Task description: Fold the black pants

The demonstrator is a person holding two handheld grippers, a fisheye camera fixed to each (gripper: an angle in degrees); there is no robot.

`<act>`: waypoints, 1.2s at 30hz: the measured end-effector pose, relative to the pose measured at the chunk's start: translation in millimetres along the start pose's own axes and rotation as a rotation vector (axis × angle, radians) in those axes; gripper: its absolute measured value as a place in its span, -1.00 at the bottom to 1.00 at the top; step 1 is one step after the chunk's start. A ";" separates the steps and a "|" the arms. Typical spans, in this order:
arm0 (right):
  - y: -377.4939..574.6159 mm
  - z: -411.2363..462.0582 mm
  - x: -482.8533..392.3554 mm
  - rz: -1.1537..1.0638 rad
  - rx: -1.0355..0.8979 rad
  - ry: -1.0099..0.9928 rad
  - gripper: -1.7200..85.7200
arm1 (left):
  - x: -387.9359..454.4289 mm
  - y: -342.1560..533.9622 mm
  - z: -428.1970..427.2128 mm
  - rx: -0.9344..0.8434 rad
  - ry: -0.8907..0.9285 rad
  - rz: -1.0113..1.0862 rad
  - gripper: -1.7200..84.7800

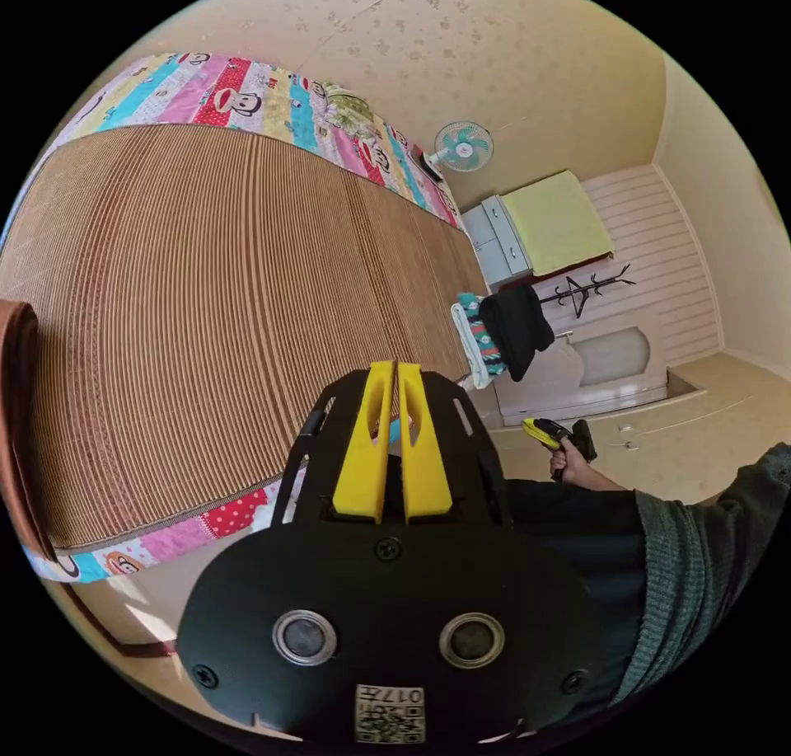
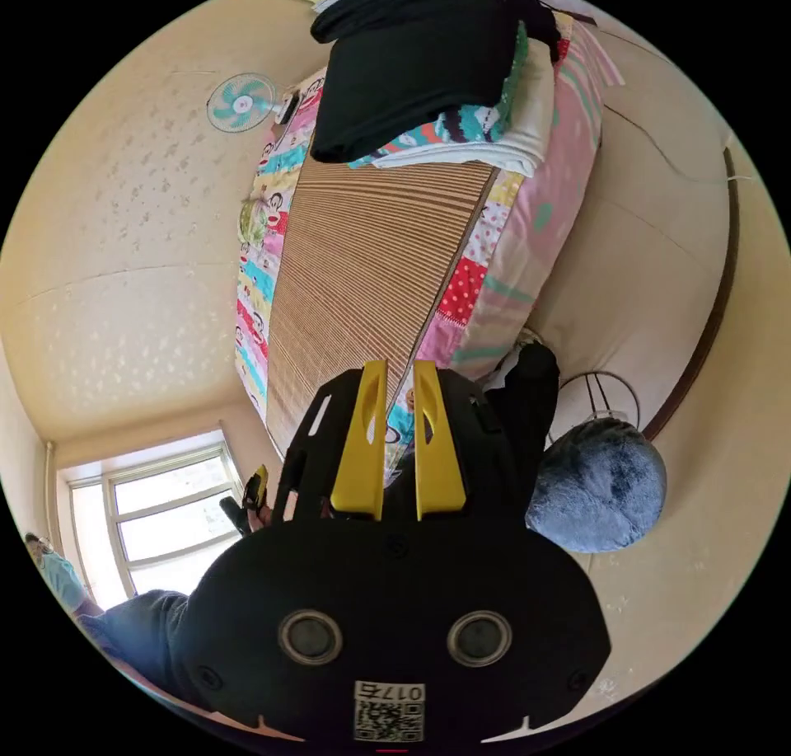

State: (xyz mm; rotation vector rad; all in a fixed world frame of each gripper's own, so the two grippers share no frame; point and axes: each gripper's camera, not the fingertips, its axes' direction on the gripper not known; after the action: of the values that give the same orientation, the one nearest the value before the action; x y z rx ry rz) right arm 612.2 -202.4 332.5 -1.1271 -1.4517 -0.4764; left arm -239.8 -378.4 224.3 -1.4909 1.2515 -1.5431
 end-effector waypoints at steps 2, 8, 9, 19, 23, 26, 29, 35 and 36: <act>-14.7 -29.1 8.8 0.032 0.088 -0.059 -0.78 | 17.3 -3.3 16.7 -0.013 0.037 0.045 -0.98; -80.5 -80.1 46.1 0.250 0.288 -0.261 -0.66 | 64.2 -12.8 54.9 0.010 0.076 0.130 -0.98; -85.6 -82.9 51.9 0.281 0.304 -0.274 -0.66 | 70.8 -13.9 63.4 0.020 0.049 0.117 -0.98; -104.3 -140.6 -10.7 0.076 0.376 -0.105 -0.86 | 113.8 -17.9 138.5 0.123 -0.009 -0.031 -0.98; -100.6 -208.9 -161.1 -0.306 0.549 -0.073 -0.89 | 132.2 -16.1 156.1 0.159 -0.070 -0.073 -0.98; -123.8 -203.8 -280.3 -0.645 0.462 -0.075 -0.90 | 141.9 -11.1 163.3 0.208 -0.093 -0.090 -0.98; -145.2 -140.0 -366.8 -0.895 0.228 -0.099 -0.91 | 146.0 -9.7 174.7 0.226 -0.133 -0.111 -0.98; -172.9 -43.2 -341.5 -0.637 0.007 -0.299 -0.91 | 147.4 -12.0 195.2 0.319 -0.145 -0.169 -0.98; -165.6 -47.5 -332.8 -0.630 0.048 -0.275 -0.91 | 148.9 -12.6 198.9 0.330 -0.159 -0.173 -0.98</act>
State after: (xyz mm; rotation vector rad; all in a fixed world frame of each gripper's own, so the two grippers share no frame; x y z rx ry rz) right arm 450.6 -436.4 88.5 -0.6943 -2.0556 -0.7353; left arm -65.4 -549.9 269.7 -1.4972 0.7507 -1.6147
